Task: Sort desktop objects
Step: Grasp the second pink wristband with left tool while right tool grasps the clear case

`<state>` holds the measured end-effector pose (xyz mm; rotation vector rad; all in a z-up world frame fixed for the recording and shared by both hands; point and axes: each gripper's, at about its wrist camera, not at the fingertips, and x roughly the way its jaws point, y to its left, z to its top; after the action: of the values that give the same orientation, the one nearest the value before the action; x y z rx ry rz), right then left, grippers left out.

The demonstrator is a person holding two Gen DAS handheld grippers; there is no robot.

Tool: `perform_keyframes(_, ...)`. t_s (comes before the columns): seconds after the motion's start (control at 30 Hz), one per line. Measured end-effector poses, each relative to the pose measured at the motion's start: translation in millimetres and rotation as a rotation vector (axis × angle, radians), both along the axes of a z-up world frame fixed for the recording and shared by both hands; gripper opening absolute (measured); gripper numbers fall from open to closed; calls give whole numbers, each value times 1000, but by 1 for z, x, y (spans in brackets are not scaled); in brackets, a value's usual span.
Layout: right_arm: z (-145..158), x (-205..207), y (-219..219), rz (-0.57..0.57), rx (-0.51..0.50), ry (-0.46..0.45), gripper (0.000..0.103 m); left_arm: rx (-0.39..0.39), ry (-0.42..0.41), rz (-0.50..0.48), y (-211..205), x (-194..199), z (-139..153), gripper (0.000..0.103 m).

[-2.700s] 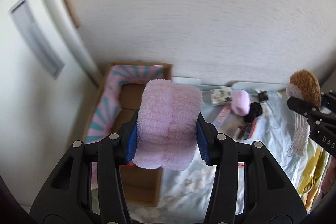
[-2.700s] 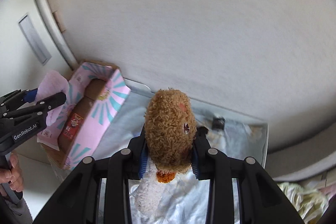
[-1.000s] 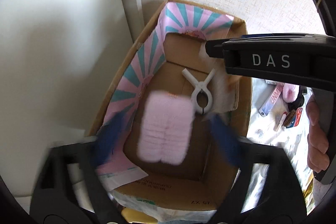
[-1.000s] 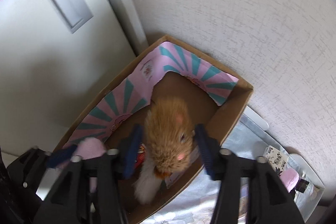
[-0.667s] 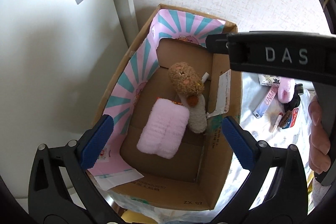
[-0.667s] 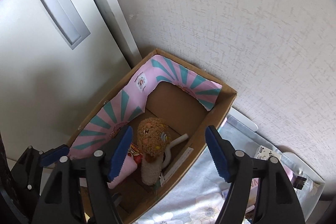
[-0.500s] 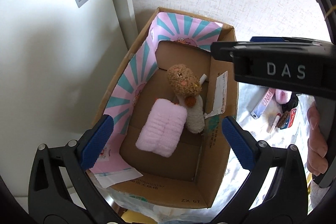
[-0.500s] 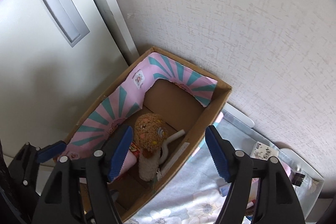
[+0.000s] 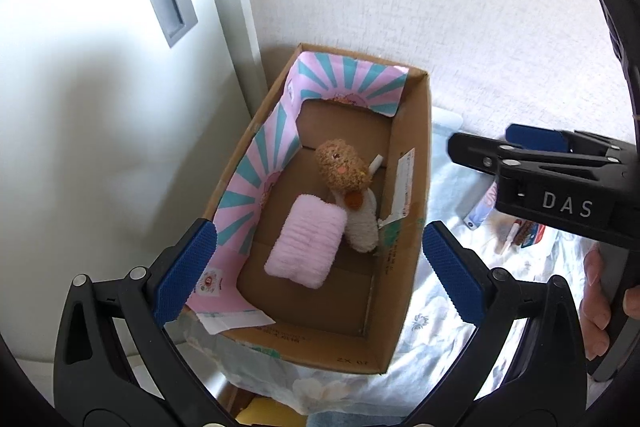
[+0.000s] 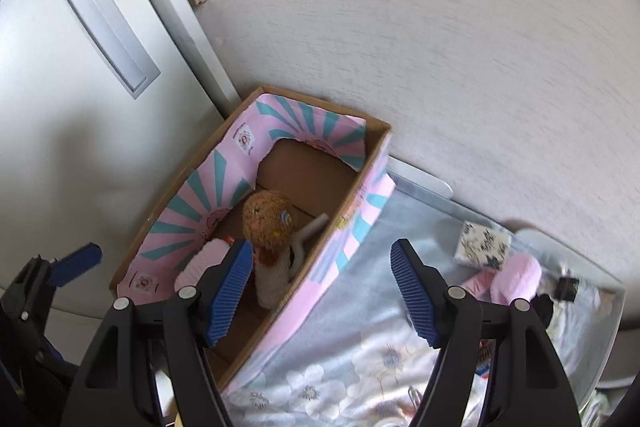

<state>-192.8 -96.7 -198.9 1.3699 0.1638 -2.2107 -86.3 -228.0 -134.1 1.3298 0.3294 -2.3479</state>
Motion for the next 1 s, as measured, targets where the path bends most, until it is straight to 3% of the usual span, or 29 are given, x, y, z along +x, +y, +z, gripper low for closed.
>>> perform_keyframes(0.3, 28, 10, 96, -188, -8, 49, 68, -13, 57, -87, 38, -11, 26, 103)
perform_keyframes(0.47, 27, 20, 160, -332, -18, 36, 68, -36, 64, -179, 71, -35, 34, 103)
perform_keyframes(0.73, -18, 37, 230, -495, -18, -76, 68, -26, 44, -321, 120, -87, 27, 103)
perform_keyframes(1.0, -60, 52, 236, -504, 35, -138, 68, 42, -42, -378, 144, -135, -11, 103)
